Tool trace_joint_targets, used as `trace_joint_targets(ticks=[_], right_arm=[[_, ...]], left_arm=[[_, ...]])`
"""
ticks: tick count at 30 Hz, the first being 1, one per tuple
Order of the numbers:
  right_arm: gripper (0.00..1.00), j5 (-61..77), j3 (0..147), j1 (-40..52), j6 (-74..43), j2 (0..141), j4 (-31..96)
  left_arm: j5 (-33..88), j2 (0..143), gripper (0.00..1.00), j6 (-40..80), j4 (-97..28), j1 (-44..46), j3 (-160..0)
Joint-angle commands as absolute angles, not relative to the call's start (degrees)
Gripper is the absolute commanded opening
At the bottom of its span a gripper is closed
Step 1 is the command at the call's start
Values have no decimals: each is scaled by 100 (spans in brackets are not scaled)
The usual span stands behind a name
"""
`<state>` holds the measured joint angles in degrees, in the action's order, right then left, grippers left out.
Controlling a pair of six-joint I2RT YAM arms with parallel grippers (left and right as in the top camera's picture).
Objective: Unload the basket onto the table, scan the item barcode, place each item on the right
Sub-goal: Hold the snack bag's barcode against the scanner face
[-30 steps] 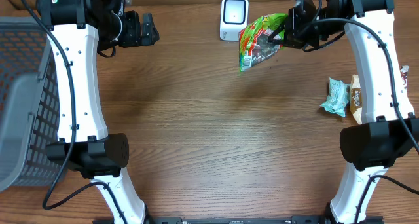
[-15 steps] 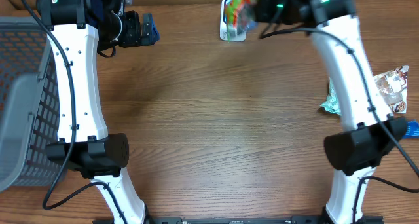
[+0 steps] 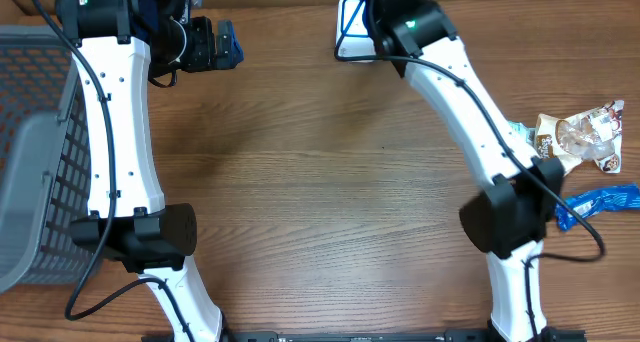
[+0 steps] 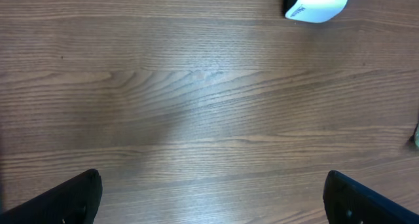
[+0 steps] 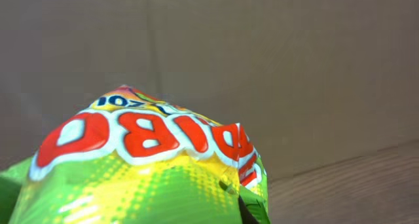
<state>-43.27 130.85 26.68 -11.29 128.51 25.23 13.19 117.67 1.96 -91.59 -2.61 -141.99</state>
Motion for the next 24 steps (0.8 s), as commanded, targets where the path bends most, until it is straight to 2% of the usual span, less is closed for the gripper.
trace_joint_targets(ticks=[1,8,24], right_arm=[[4,-5057,13037,2674,-373,13246,1973],[4,-5140,13034,2679,51,13782,1059],[4,-5122,12862,2825,460,14149,694]], left_arm=[[1310,11738,100,279,-9146,-222,-14186],[1310,11738,100,279,-9146,-222,-14186],[1310,11738,100,279,-9146,-222,-14186]])
